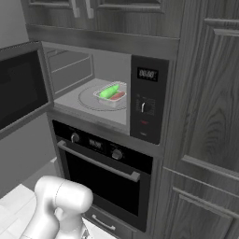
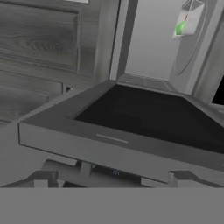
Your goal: Place the tupperware containing the steak and corn meal in the microwave. Close the microwave door and press the start button to reheat the meal.
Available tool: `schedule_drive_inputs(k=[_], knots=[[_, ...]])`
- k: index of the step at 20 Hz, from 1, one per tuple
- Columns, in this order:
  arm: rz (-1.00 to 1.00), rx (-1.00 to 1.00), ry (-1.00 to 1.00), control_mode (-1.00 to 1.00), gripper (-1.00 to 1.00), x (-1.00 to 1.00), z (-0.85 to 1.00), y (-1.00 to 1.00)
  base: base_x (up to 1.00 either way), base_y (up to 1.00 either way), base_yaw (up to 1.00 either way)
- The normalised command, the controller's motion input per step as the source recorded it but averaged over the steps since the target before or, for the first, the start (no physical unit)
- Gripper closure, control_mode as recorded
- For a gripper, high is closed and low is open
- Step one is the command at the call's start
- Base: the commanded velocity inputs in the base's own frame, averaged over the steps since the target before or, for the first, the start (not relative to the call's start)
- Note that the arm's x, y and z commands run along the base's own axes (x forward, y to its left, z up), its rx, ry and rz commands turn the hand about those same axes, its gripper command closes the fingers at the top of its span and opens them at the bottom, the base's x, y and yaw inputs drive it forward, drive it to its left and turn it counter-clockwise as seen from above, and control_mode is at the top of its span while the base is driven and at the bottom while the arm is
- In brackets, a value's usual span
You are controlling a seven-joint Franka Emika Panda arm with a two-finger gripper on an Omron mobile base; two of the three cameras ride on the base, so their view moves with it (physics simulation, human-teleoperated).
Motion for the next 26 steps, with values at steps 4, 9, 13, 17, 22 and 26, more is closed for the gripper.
schedule_drive_inputs(k=[4, 9, 13, 17, 22, 26], knots=[[0.00, 0.12, -0.05, -1.00, -1.00, 0.20, -0.24, 0.23, 0.00, 0.00, 0.00], [0.00, 0.11, -0.05, -1.00, -1.00, 0.24, -0.27, 0.26, 0.00, 0.00, 0.00], [0.00, 0.11, -0.05, -1.00, -1.00, 0.27, -0.26, 0.27, 0.00, 0.00, 0.00], [0.00, 0.11, -0.06, -1.00, -1.00, 0.26, -0.22, 0.25, 0.00, 0.00, 0.00], [-0.03, 0.09, -0.02, -1.00, -1.00, 0.13, -0.09, 0.09, 0.00, 0.00, 0.00], [-0.13, 0.02, 0.00, -1.00, -1.00, 0.05, 0.00, 0.00, 0.00, 0.00, 0.00]])
